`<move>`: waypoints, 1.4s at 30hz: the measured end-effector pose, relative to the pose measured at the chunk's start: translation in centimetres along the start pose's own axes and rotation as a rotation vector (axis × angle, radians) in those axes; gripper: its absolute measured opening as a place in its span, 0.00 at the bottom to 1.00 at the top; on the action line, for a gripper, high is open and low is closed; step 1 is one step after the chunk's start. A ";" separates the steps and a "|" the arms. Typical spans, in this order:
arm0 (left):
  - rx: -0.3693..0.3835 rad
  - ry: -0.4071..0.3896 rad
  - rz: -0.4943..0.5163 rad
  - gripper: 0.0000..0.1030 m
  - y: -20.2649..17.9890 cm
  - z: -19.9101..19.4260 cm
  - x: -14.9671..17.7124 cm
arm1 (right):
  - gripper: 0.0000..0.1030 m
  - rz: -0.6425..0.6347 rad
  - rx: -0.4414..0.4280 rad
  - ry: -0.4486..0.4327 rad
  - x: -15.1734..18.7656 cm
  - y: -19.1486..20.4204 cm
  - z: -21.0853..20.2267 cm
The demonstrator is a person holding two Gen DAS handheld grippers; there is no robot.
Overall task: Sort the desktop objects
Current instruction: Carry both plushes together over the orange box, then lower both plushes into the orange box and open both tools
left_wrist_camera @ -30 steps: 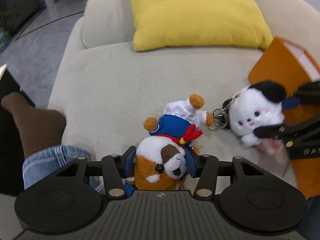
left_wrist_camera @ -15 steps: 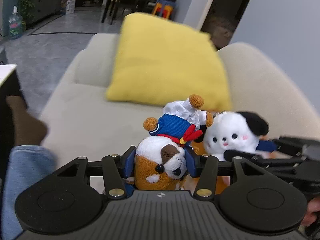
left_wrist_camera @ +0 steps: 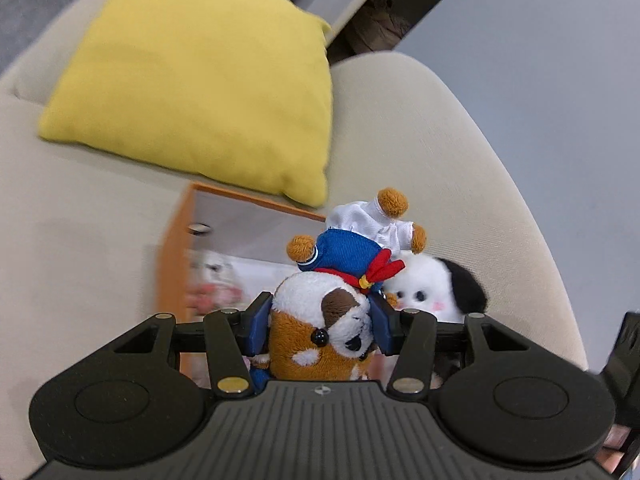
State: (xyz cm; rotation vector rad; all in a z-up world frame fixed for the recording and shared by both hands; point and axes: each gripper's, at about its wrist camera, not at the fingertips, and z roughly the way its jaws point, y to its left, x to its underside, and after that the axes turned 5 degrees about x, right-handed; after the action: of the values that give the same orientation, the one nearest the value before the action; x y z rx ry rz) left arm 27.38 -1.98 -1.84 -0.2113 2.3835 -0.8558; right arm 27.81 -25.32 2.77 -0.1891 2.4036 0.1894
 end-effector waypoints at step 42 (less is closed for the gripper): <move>-0.130 0.135 -0.013 0.58 2.9 8.5 1.7 | 0.61 -0.141 0.051 0.017 0.8 -1.0 7.1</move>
State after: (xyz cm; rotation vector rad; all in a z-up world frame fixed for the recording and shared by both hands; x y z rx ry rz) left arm 31.09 -4.82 -9.69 -0.2266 2.5695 -0.7421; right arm 32.05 -25.02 -3.10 -0.3363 2.3979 0.0616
